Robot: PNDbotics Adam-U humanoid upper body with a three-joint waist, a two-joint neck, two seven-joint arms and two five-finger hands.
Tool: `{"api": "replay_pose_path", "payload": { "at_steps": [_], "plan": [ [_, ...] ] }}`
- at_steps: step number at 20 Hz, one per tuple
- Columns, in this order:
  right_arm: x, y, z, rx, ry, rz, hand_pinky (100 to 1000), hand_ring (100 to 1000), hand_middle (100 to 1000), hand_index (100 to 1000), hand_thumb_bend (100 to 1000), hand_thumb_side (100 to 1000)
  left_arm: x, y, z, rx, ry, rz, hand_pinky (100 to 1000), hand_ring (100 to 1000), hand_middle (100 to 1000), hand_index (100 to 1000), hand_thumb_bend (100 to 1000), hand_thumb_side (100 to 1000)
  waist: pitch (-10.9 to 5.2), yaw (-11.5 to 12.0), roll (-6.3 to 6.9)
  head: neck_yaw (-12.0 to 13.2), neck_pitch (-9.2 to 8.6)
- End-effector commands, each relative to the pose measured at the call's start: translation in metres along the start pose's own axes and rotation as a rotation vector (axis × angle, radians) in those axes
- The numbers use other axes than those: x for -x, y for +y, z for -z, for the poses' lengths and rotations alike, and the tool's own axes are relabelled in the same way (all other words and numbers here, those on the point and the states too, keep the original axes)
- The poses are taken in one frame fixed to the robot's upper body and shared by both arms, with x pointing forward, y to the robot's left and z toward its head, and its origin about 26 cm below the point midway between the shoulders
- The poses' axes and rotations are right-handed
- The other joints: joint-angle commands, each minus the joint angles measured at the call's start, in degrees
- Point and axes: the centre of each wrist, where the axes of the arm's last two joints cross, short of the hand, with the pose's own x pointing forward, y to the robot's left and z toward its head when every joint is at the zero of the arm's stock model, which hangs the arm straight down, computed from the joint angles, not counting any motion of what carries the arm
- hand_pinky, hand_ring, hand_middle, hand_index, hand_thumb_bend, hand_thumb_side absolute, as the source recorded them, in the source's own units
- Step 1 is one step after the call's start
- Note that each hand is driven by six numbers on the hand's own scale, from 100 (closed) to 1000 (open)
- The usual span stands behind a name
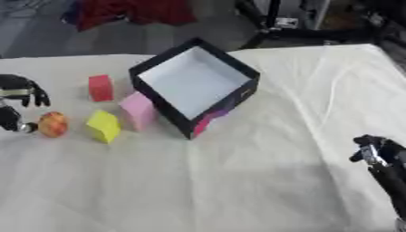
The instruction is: Pick up objects on the table and place them in the box.
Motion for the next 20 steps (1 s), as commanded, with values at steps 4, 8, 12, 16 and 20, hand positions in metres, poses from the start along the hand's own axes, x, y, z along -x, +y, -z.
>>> {"api": "replay_pose_path", "payload": {
  "at_steps": [4, 8, 12, 16, 20],
  "plan": [
    [-0.004, -0.004, 0.002, 0.001, -0.016, -0.015, 712, 512, 416, 640, 100, 632, 0.004, 0.001, 0.003, -0.033, 0.014, -0.008, 744, 637, 654, 774, 258, 174, -1.21, 0.0, 0.19, -0.1, -0.11],
    [-0.004, -0.004, 0.002, 0.005, -0.016, -0.014, 712, 512, 416, 639, 100, 633, 0.005, -0.001, 0.002, -0.095, 0.016, -0.035, 675, 509, 489, 475, 187, 153, -1.18, 0.0, 0.18, -0.2, -0.11],
    [-0.003, -0.005, 0.002, 0.004, -0.015, -0.014, 712, 512, 416, 639, 100, 632, 0.009, 0.011, -0.009, -0.211, 0.038, -0.041, 655, 470, 435, 383, 159, 137, -1.24, -0.1, 0.21, -0.2, -0.11],
    [-0.003, -0.005, 0.001, 0.005, -0.013, -0.017, 712, 512, 416, 639, 100, 630, 0.011, 0.054, -0.036, -0.376, 0.052, -0.024, 661, 466, 435, 381, 160, 140, -1.46, -0.1, 0.24, -0.1, -0.11],
    [-0.002, -0.005, 0.000, 0.000, -0.008, -0.018, 712, 512, 416, 639, 100, 632, -0.004, 0.110, -0.057, -0.520, 0.034, 0.035, 667, 463, 434, 394, 163, 143, -1.73, 0.0, 0.29, 0.1, -0.11]
  ]
}}
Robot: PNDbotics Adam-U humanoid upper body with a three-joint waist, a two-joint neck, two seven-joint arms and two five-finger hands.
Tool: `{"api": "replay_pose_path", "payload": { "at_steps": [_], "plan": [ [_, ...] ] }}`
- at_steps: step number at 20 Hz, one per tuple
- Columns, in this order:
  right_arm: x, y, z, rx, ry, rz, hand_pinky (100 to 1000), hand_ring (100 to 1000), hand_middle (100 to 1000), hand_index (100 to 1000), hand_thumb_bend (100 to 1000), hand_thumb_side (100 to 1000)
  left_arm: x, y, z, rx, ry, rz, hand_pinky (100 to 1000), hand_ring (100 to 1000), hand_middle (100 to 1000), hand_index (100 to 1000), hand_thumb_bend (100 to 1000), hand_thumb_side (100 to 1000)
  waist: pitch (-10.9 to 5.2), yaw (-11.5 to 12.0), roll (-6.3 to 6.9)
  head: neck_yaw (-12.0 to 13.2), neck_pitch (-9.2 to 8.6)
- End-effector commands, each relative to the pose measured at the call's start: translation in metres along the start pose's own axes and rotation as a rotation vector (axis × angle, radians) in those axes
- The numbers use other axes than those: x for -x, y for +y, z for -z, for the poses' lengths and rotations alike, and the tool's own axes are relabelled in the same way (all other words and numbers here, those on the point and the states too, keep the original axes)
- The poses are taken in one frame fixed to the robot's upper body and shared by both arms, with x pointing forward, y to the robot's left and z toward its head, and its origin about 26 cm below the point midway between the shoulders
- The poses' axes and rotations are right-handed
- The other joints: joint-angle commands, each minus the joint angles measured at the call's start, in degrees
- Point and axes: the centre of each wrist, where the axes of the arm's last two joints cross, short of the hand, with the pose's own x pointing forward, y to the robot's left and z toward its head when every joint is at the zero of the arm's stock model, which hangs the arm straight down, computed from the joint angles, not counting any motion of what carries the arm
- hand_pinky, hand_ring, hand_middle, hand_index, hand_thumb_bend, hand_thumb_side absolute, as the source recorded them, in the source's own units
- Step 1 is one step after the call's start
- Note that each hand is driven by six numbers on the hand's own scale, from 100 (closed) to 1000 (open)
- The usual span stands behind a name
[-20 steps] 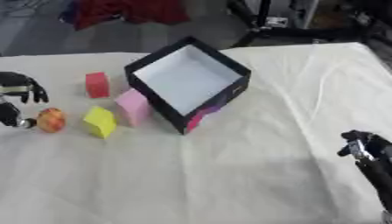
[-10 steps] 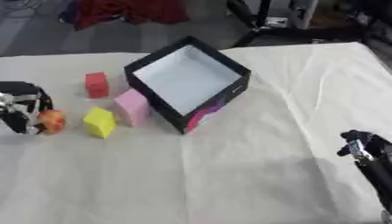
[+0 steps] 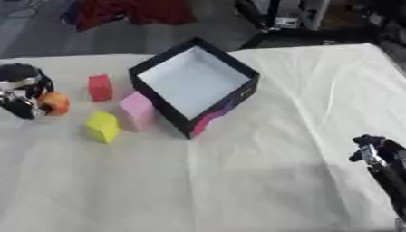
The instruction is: Pick up objects on the table and place them in the box.
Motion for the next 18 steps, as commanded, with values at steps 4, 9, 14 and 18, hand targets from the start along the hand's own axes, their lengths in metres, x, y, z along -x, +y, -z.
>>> {"api": "replay_pose_path", "payload": {
  "at_steps": [4, 9, 14, 18],
  "plan": [
    [-0.003, -0.004, 0.002, -0.007, -0.014, -0.014, 712, 512, 416, 639, 100, 632, -0.038, 0.070, 0.020, -0.133, -0.079, 0.097, 669, 470, 445, 405, 164, 143, -1.87, -0.3, 0.15, 0.9, -0.11],
    [-0.003, -0.003, 0.002, -0.009, -0.014, -0.009, 712, 512, 416, 639, 100, 633, -0.059, 0.071, 0.042, -0.130, -0.118, 0.127, 669, 470, 446, 405, 164, 143, -1.88, -0.3, 0.00, 1.1, -0.11],
    [-0.007, 0.004, 0.006, -0.045, -0.032, 0.007, 712, 512, 416, 639, 100, 640, -0.101, 0.075, 0.062, -0.174, -0.244, 0.147, 673, 479, 463, 422, 175, 145, -1.32, -2.4, -0.44, 3.0, -0.11],
    [-0.007, 0.005, 0.006, -0.050, -0.033, 0.012, 712, 512, 416, 639, 100, 636, -0.144, 0.064, 0.083, -0.180, -0.320, 0.137, 673, 479, 464, 424, 177, 148, -1.31, -2.4, -0.70, 2.3, -0.11]
  ]
}}
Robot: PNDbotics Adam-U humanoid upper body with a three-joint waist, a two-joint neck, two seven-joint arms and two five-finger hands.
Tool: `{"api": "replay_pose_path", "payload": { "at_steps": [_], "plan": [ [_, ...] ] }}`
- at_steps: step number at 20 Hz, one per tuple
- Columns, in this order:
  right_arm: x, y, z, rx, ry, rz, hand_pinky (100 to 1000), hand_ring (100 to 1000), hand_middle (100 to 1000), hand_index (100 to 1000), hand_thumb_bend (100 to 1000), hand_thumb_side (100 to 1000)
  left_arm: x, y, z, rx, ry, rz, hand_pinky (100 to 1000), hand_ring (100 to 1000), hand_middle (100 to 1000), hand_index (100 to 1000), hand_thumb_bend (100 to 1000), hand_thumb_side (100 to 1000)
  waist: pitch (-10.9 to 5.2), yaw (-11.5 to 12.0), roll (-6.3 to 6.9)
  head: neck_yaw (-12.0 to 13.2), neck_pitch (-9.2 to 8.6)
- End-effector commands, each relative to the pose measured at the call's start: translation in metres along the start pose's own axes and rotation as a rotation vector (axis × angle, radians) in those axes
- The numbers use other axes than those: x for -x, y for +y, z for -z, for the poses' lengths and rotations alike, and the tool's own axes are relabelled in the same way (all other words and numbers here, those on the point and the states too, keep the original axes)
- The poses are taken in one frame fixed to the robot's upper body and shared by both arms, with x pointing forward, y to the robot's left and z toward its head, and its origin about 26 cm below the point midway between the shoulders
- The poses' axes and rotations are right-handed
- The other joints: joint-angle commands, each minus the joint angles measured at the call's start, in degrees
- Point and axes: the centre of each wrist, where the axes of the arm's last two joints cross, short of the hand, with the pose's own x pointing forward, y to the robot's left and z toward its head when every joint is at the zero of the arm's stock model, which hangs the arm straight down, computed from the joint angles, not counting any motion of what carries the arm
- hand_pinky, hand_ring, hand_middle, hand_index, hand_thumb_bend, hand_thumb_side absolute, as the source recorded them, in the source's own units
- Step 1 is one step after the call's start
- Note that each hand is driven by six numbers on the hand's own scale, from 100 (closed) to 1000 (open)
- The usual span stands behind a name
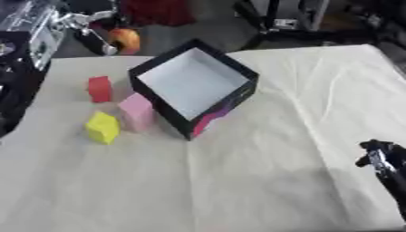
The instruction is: Pick up objects on the table and place them in the box.
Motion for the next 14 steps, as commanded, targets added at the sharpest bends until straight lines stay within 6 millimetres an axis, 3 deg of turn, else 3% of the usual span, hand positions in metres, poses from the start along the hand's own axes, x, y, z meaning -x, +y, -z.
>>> {"api": "replay_pose_path", "payload": {
  "at_steps": [1, 6, 7, 8, 9, 10, 14],
  "plan": [
    [-0.004, -0.003, 0.002, -0.004, -0.018, -0.002, 712, 512, 416, 639, 100, 637, -0.024, 0.008, 0.020, -0.045, -0.039, 0.014, 674, 482, 467, 429, 180, 151, -0.97, 0.1, -0.73, -0.4, -0.11],
    [-0.004, -0.002, 0.003, -0.003, -0.018, 0.002, 712, 512, 416, 638, 100, 640, -0.051, -0.018, 0.040, -0.009, -0.053, 0.006, 688, 532, 545, 530, 253, 226, -0.78, 0.2, -0.92, -1.1, -0.11],
    [-0.004, -0.002, 0.003, -0.003, -0.018, 0.002, 712, 512, 416, 638, 100, 640, -0.053, -0.023, 0.042, 0.000, -0.052, 0.010, 700, 565, 595, 645, 354, 331, -0.75, 0.1, -0.95, -1.2, -0.11],
    [-0.004, -0.002, 0.003, -0.003, -0.019, 0.003, 712, 512, 416, 638, 100, 640, -0.054, -0.028, 0.043, 0.008, -0.050, 0.014, 700, 565, 595, 645, 354, 331, -0.73, 0.1, -0.98, -1.3, -0.11],
    [-0.004, -0.002, 0.003, -0.002, -0.019, 0.003, 712, 512, 416, 638, 100, 639, -0.055, -0.031, 0.044, 0.015, -0.048, 0.021, 713, 598, 660, 767, 491, 455, -0.72, 0.1, -0.99, -1.4, -0.11],
    [-0.004, -0.002, 0.003, -0.001, -0.019, 0.003, 712, 512, 416, 638, 100, 640, -0.054, -0.033, 0.044, 0.021, -0.045, 0.030, 716, 604, 665, 829, 548, 508, -0.72, 0.1, -1.00, -1.4, -0.11],
    [-0.004, -0.002, 0.003, -0.002, -0.018, 0.003, 712, 512, 416, 637, 100, 640, -0.046, -0.034, 0.040, 0.017, -0.013, 0.048, 720, 612, 678, 869, 592, 544, -0.78, 0.2, -0.98, -1.8, -0.11]
  ]
}}
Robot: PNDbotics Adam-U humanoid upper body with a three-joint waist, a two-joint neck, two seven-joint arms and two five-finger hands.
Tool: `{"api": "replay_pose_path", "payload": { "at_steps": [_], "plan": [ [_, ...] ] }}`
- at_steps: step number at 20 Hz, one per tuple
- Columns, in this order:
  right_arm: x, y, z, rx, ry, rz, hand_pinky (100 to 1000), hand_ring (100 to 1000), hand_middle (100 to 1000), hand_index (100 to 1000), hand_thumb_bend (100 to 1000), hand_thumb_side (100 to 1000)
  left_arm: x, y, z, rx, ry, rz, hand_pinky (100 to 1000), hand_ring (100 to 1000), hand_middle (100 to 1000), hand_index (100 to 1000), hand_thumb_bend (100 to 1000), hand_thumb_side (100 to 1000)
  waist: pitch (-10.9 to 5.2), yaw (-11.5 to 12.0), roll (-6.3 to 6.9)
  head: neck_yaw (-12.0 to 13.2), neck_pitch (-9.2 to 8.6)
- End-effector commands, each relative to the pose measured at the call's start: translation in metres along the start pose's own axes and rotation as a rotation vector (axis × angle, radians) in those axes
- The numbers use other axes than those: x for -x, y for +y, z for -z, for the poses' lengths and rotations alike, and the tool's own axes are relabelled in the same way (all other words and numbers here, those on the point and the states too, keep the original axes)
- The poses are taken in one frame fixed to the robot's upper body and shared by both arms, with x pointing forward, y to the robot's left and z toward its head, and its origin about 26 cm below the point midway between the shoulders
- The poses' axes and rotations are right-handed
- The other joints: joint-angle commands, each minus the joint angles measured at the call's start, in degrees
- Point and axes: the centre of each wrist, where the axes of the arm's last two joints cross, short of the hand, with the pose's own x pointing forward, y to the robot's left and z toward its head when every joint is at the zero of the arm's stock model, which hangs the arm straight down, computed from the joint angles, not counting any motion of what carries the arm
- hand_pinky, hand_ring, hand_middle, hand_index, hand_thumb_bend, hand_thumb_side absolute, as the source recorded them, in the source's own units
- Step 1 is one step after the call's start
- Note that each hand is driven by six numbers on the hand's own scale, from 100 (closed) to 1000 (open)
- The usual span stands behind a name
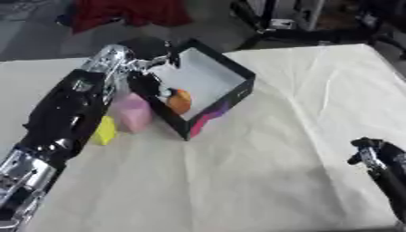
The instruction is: Pick up objects on the table and place them in the box.
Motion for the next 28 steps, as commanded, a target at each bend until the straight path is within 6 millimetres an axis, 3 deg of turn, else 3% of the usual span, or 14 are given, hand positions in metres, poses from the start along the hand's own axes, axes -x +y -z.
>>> {"api": "replay_pose_path", "payload": {
  "at_steps": [1, 8, 11, 15, 21, 24, 28],
  "plan": [
    [-0.004, -0.003, 0.003, 0.000, -0.019, 0.000, 712, 512, 416, 638, 100, 639, 0.016, 0.014, -0.008, -0.041, 0.041, 0.031, 722, 614, 679, 865, 589, 544, -0.81, 0.1, -0.86, -0.4, -0.11],
    [-0.001, -0.007, 0.000, 0.019, -0.004, -0.013, 712, 512, 416, 637, 100, 642, 0.061, 0.070, -0.056, -0.153, 0.065, 0.126, 746, 627, 679, 845, 499, 483, -1.38, 1.6, -0.29, -1.8, -0.11],
    [0.001, -0.010, -0.002, 0.029, 0.006, -0.023, 712, 512, 416, 637, 100, 642, 0.078, 0.077, -0.080, -0.142, 0.064, 0.158, 768, 658, 692, 850, 479, 435, -1.66, 2.4, 0.16, -2.6, -0.11],
    [0.001, -0.013, -0.003, 0.035, 0.008, -0.035, 712, 512, 416, 637, 100, 638, 0.100, 0.056, -0.107, 0.000, 0.039, 0.183, 781, 694, 711, 860, 483, 399, -1.86, 2.8, 0.64, -3.2, -0.11],
    [-0.001, -0.012, -0.001, 0.020, -0.001, -0.038, 711, 512, 416, 635, 100, 639, 0.124, -0.004, -0.148, 0.301, -0.026, 0.174, 771, 686, 700, 849, 480, 340, -1.54, 1.9, 0.90, -3.0, -0.11],
    [-0.001, -0.011, -0.001, 0.018, -0.004, -0.038, 711, 512, 416, 634, 100, 640, 0.123, -0.028, -0.154, 0.392, -0.083, 0.129, 768, 683, 697, 847, 460, 311, -1.39, 1.6, 0.86, -2.9, -0.11],
    [-0.002, -0.011, 0.000, 0.017, -0.006, -0.036, 711, 512, 416, 634, 100, 637, 0.115, -0.035, -0.147, 0.433, -0.118, 0.063, 765, 679, 696, 849, 422, 269, -1.32, 1.4, 0.75, -3.0, -0.11]
  ]
}}
